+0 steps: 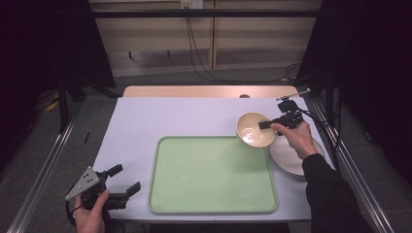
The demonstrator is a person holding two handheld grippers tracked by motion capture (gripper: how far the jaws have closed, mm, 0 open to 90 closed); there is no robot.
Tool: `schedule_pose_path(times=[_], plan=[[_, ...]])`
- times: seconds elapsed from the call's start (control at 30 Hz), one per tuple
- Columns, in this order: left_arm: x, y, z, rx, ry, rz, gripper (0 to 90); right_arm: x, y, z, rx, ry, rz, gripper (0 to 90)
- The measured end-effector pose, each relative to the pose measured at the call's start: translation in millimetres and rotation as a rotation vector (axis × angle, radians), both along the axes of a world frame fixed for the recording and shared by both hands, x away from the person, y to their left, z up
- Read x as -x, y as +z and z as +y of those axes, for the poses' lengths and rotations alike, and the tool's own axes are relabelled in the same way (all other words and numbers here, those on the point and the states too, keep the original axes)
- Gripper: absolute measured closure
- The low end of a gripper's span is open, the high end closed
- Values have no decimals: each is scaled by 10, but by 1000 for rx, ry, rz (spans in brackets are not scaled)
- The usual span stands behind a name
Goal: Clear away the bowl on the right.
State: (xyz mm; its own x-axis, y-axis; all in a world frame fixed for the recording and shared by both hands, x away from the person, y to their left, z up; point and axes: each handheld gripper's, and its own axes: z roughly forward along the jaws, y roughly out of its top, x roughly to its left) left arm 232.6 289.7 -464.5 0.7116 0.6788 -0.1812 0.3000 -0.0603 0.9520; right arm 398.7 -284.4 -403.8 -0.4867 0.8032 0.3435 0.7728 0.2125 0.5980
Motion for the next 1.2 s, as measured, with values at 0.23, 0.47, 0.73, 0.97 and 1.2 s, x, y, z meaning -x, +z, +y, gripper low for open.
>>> schedule_pose_path(times=[0.23, 0.47, 0.73, 0.97, 1.2], plan=[[0, 1, -1, -3, 6, 1, 15, -41, -107, 60, 36, 2, 62, 840], [-4, -4, 2, 4, 2, 2, 15, -78, -177, 77, 60, 1, 71, 840], [-3, -2, 1, 2, 2, 2, 15, -91, -261, 76, 70, 12, 97, 840], [-2, -1, 4, -7, -2, -1, 15, -108, -333, 67, 80, 9, 122, 840], [-1, -1, 0, -3, 5, 2, 15, -111, -364, 72, 91, 11, 134, 840]])
